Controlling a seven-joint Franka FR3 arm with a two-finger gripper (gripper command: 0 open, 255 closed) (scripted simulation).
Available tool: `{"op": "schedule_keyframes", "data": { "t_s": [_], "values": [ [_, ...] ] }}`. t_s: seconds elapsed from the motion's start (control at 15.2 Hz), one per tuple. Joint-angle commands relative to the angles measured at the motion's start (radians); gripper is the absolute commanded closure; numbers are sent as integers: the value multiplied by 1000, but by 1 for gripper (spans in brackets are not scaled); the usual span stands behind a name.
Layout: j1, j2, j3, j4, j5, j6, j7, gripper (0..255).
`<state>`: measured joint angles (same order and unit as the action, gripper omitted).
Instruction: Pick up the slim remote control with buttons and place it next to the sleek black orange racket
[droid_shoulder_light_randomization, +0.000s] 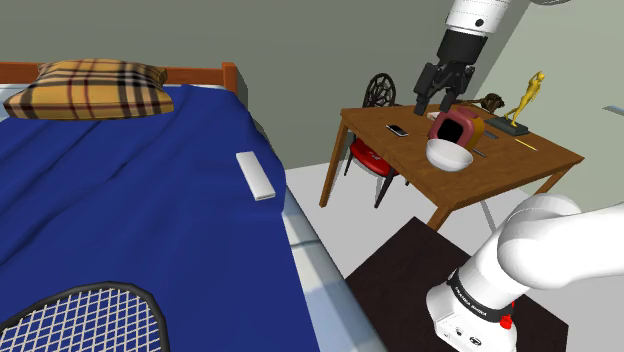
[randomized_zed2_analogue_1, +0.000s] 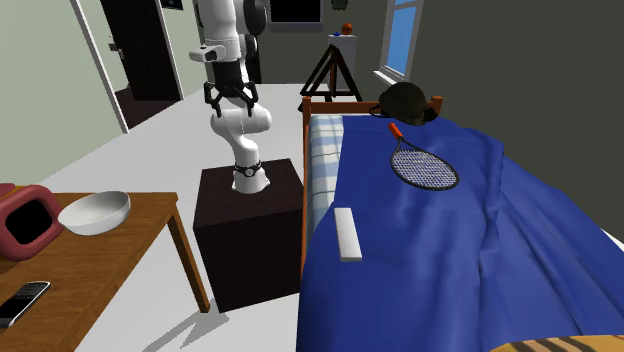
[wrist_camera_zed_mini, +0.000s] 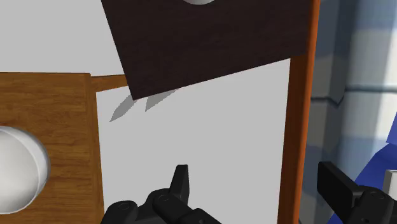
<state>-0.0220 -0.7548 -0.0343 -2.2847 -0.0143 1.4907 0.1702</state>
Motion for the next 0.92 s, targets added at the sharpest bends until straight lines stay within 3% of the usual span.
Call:
{"op": "schedule_keyframes", "data": {
  "t_s": [0.0,0.86],
  "values": [
    [0,0,0,0,0,0,0,0],
    [52,327,166,16,81,323,203,0]
  ]
}}
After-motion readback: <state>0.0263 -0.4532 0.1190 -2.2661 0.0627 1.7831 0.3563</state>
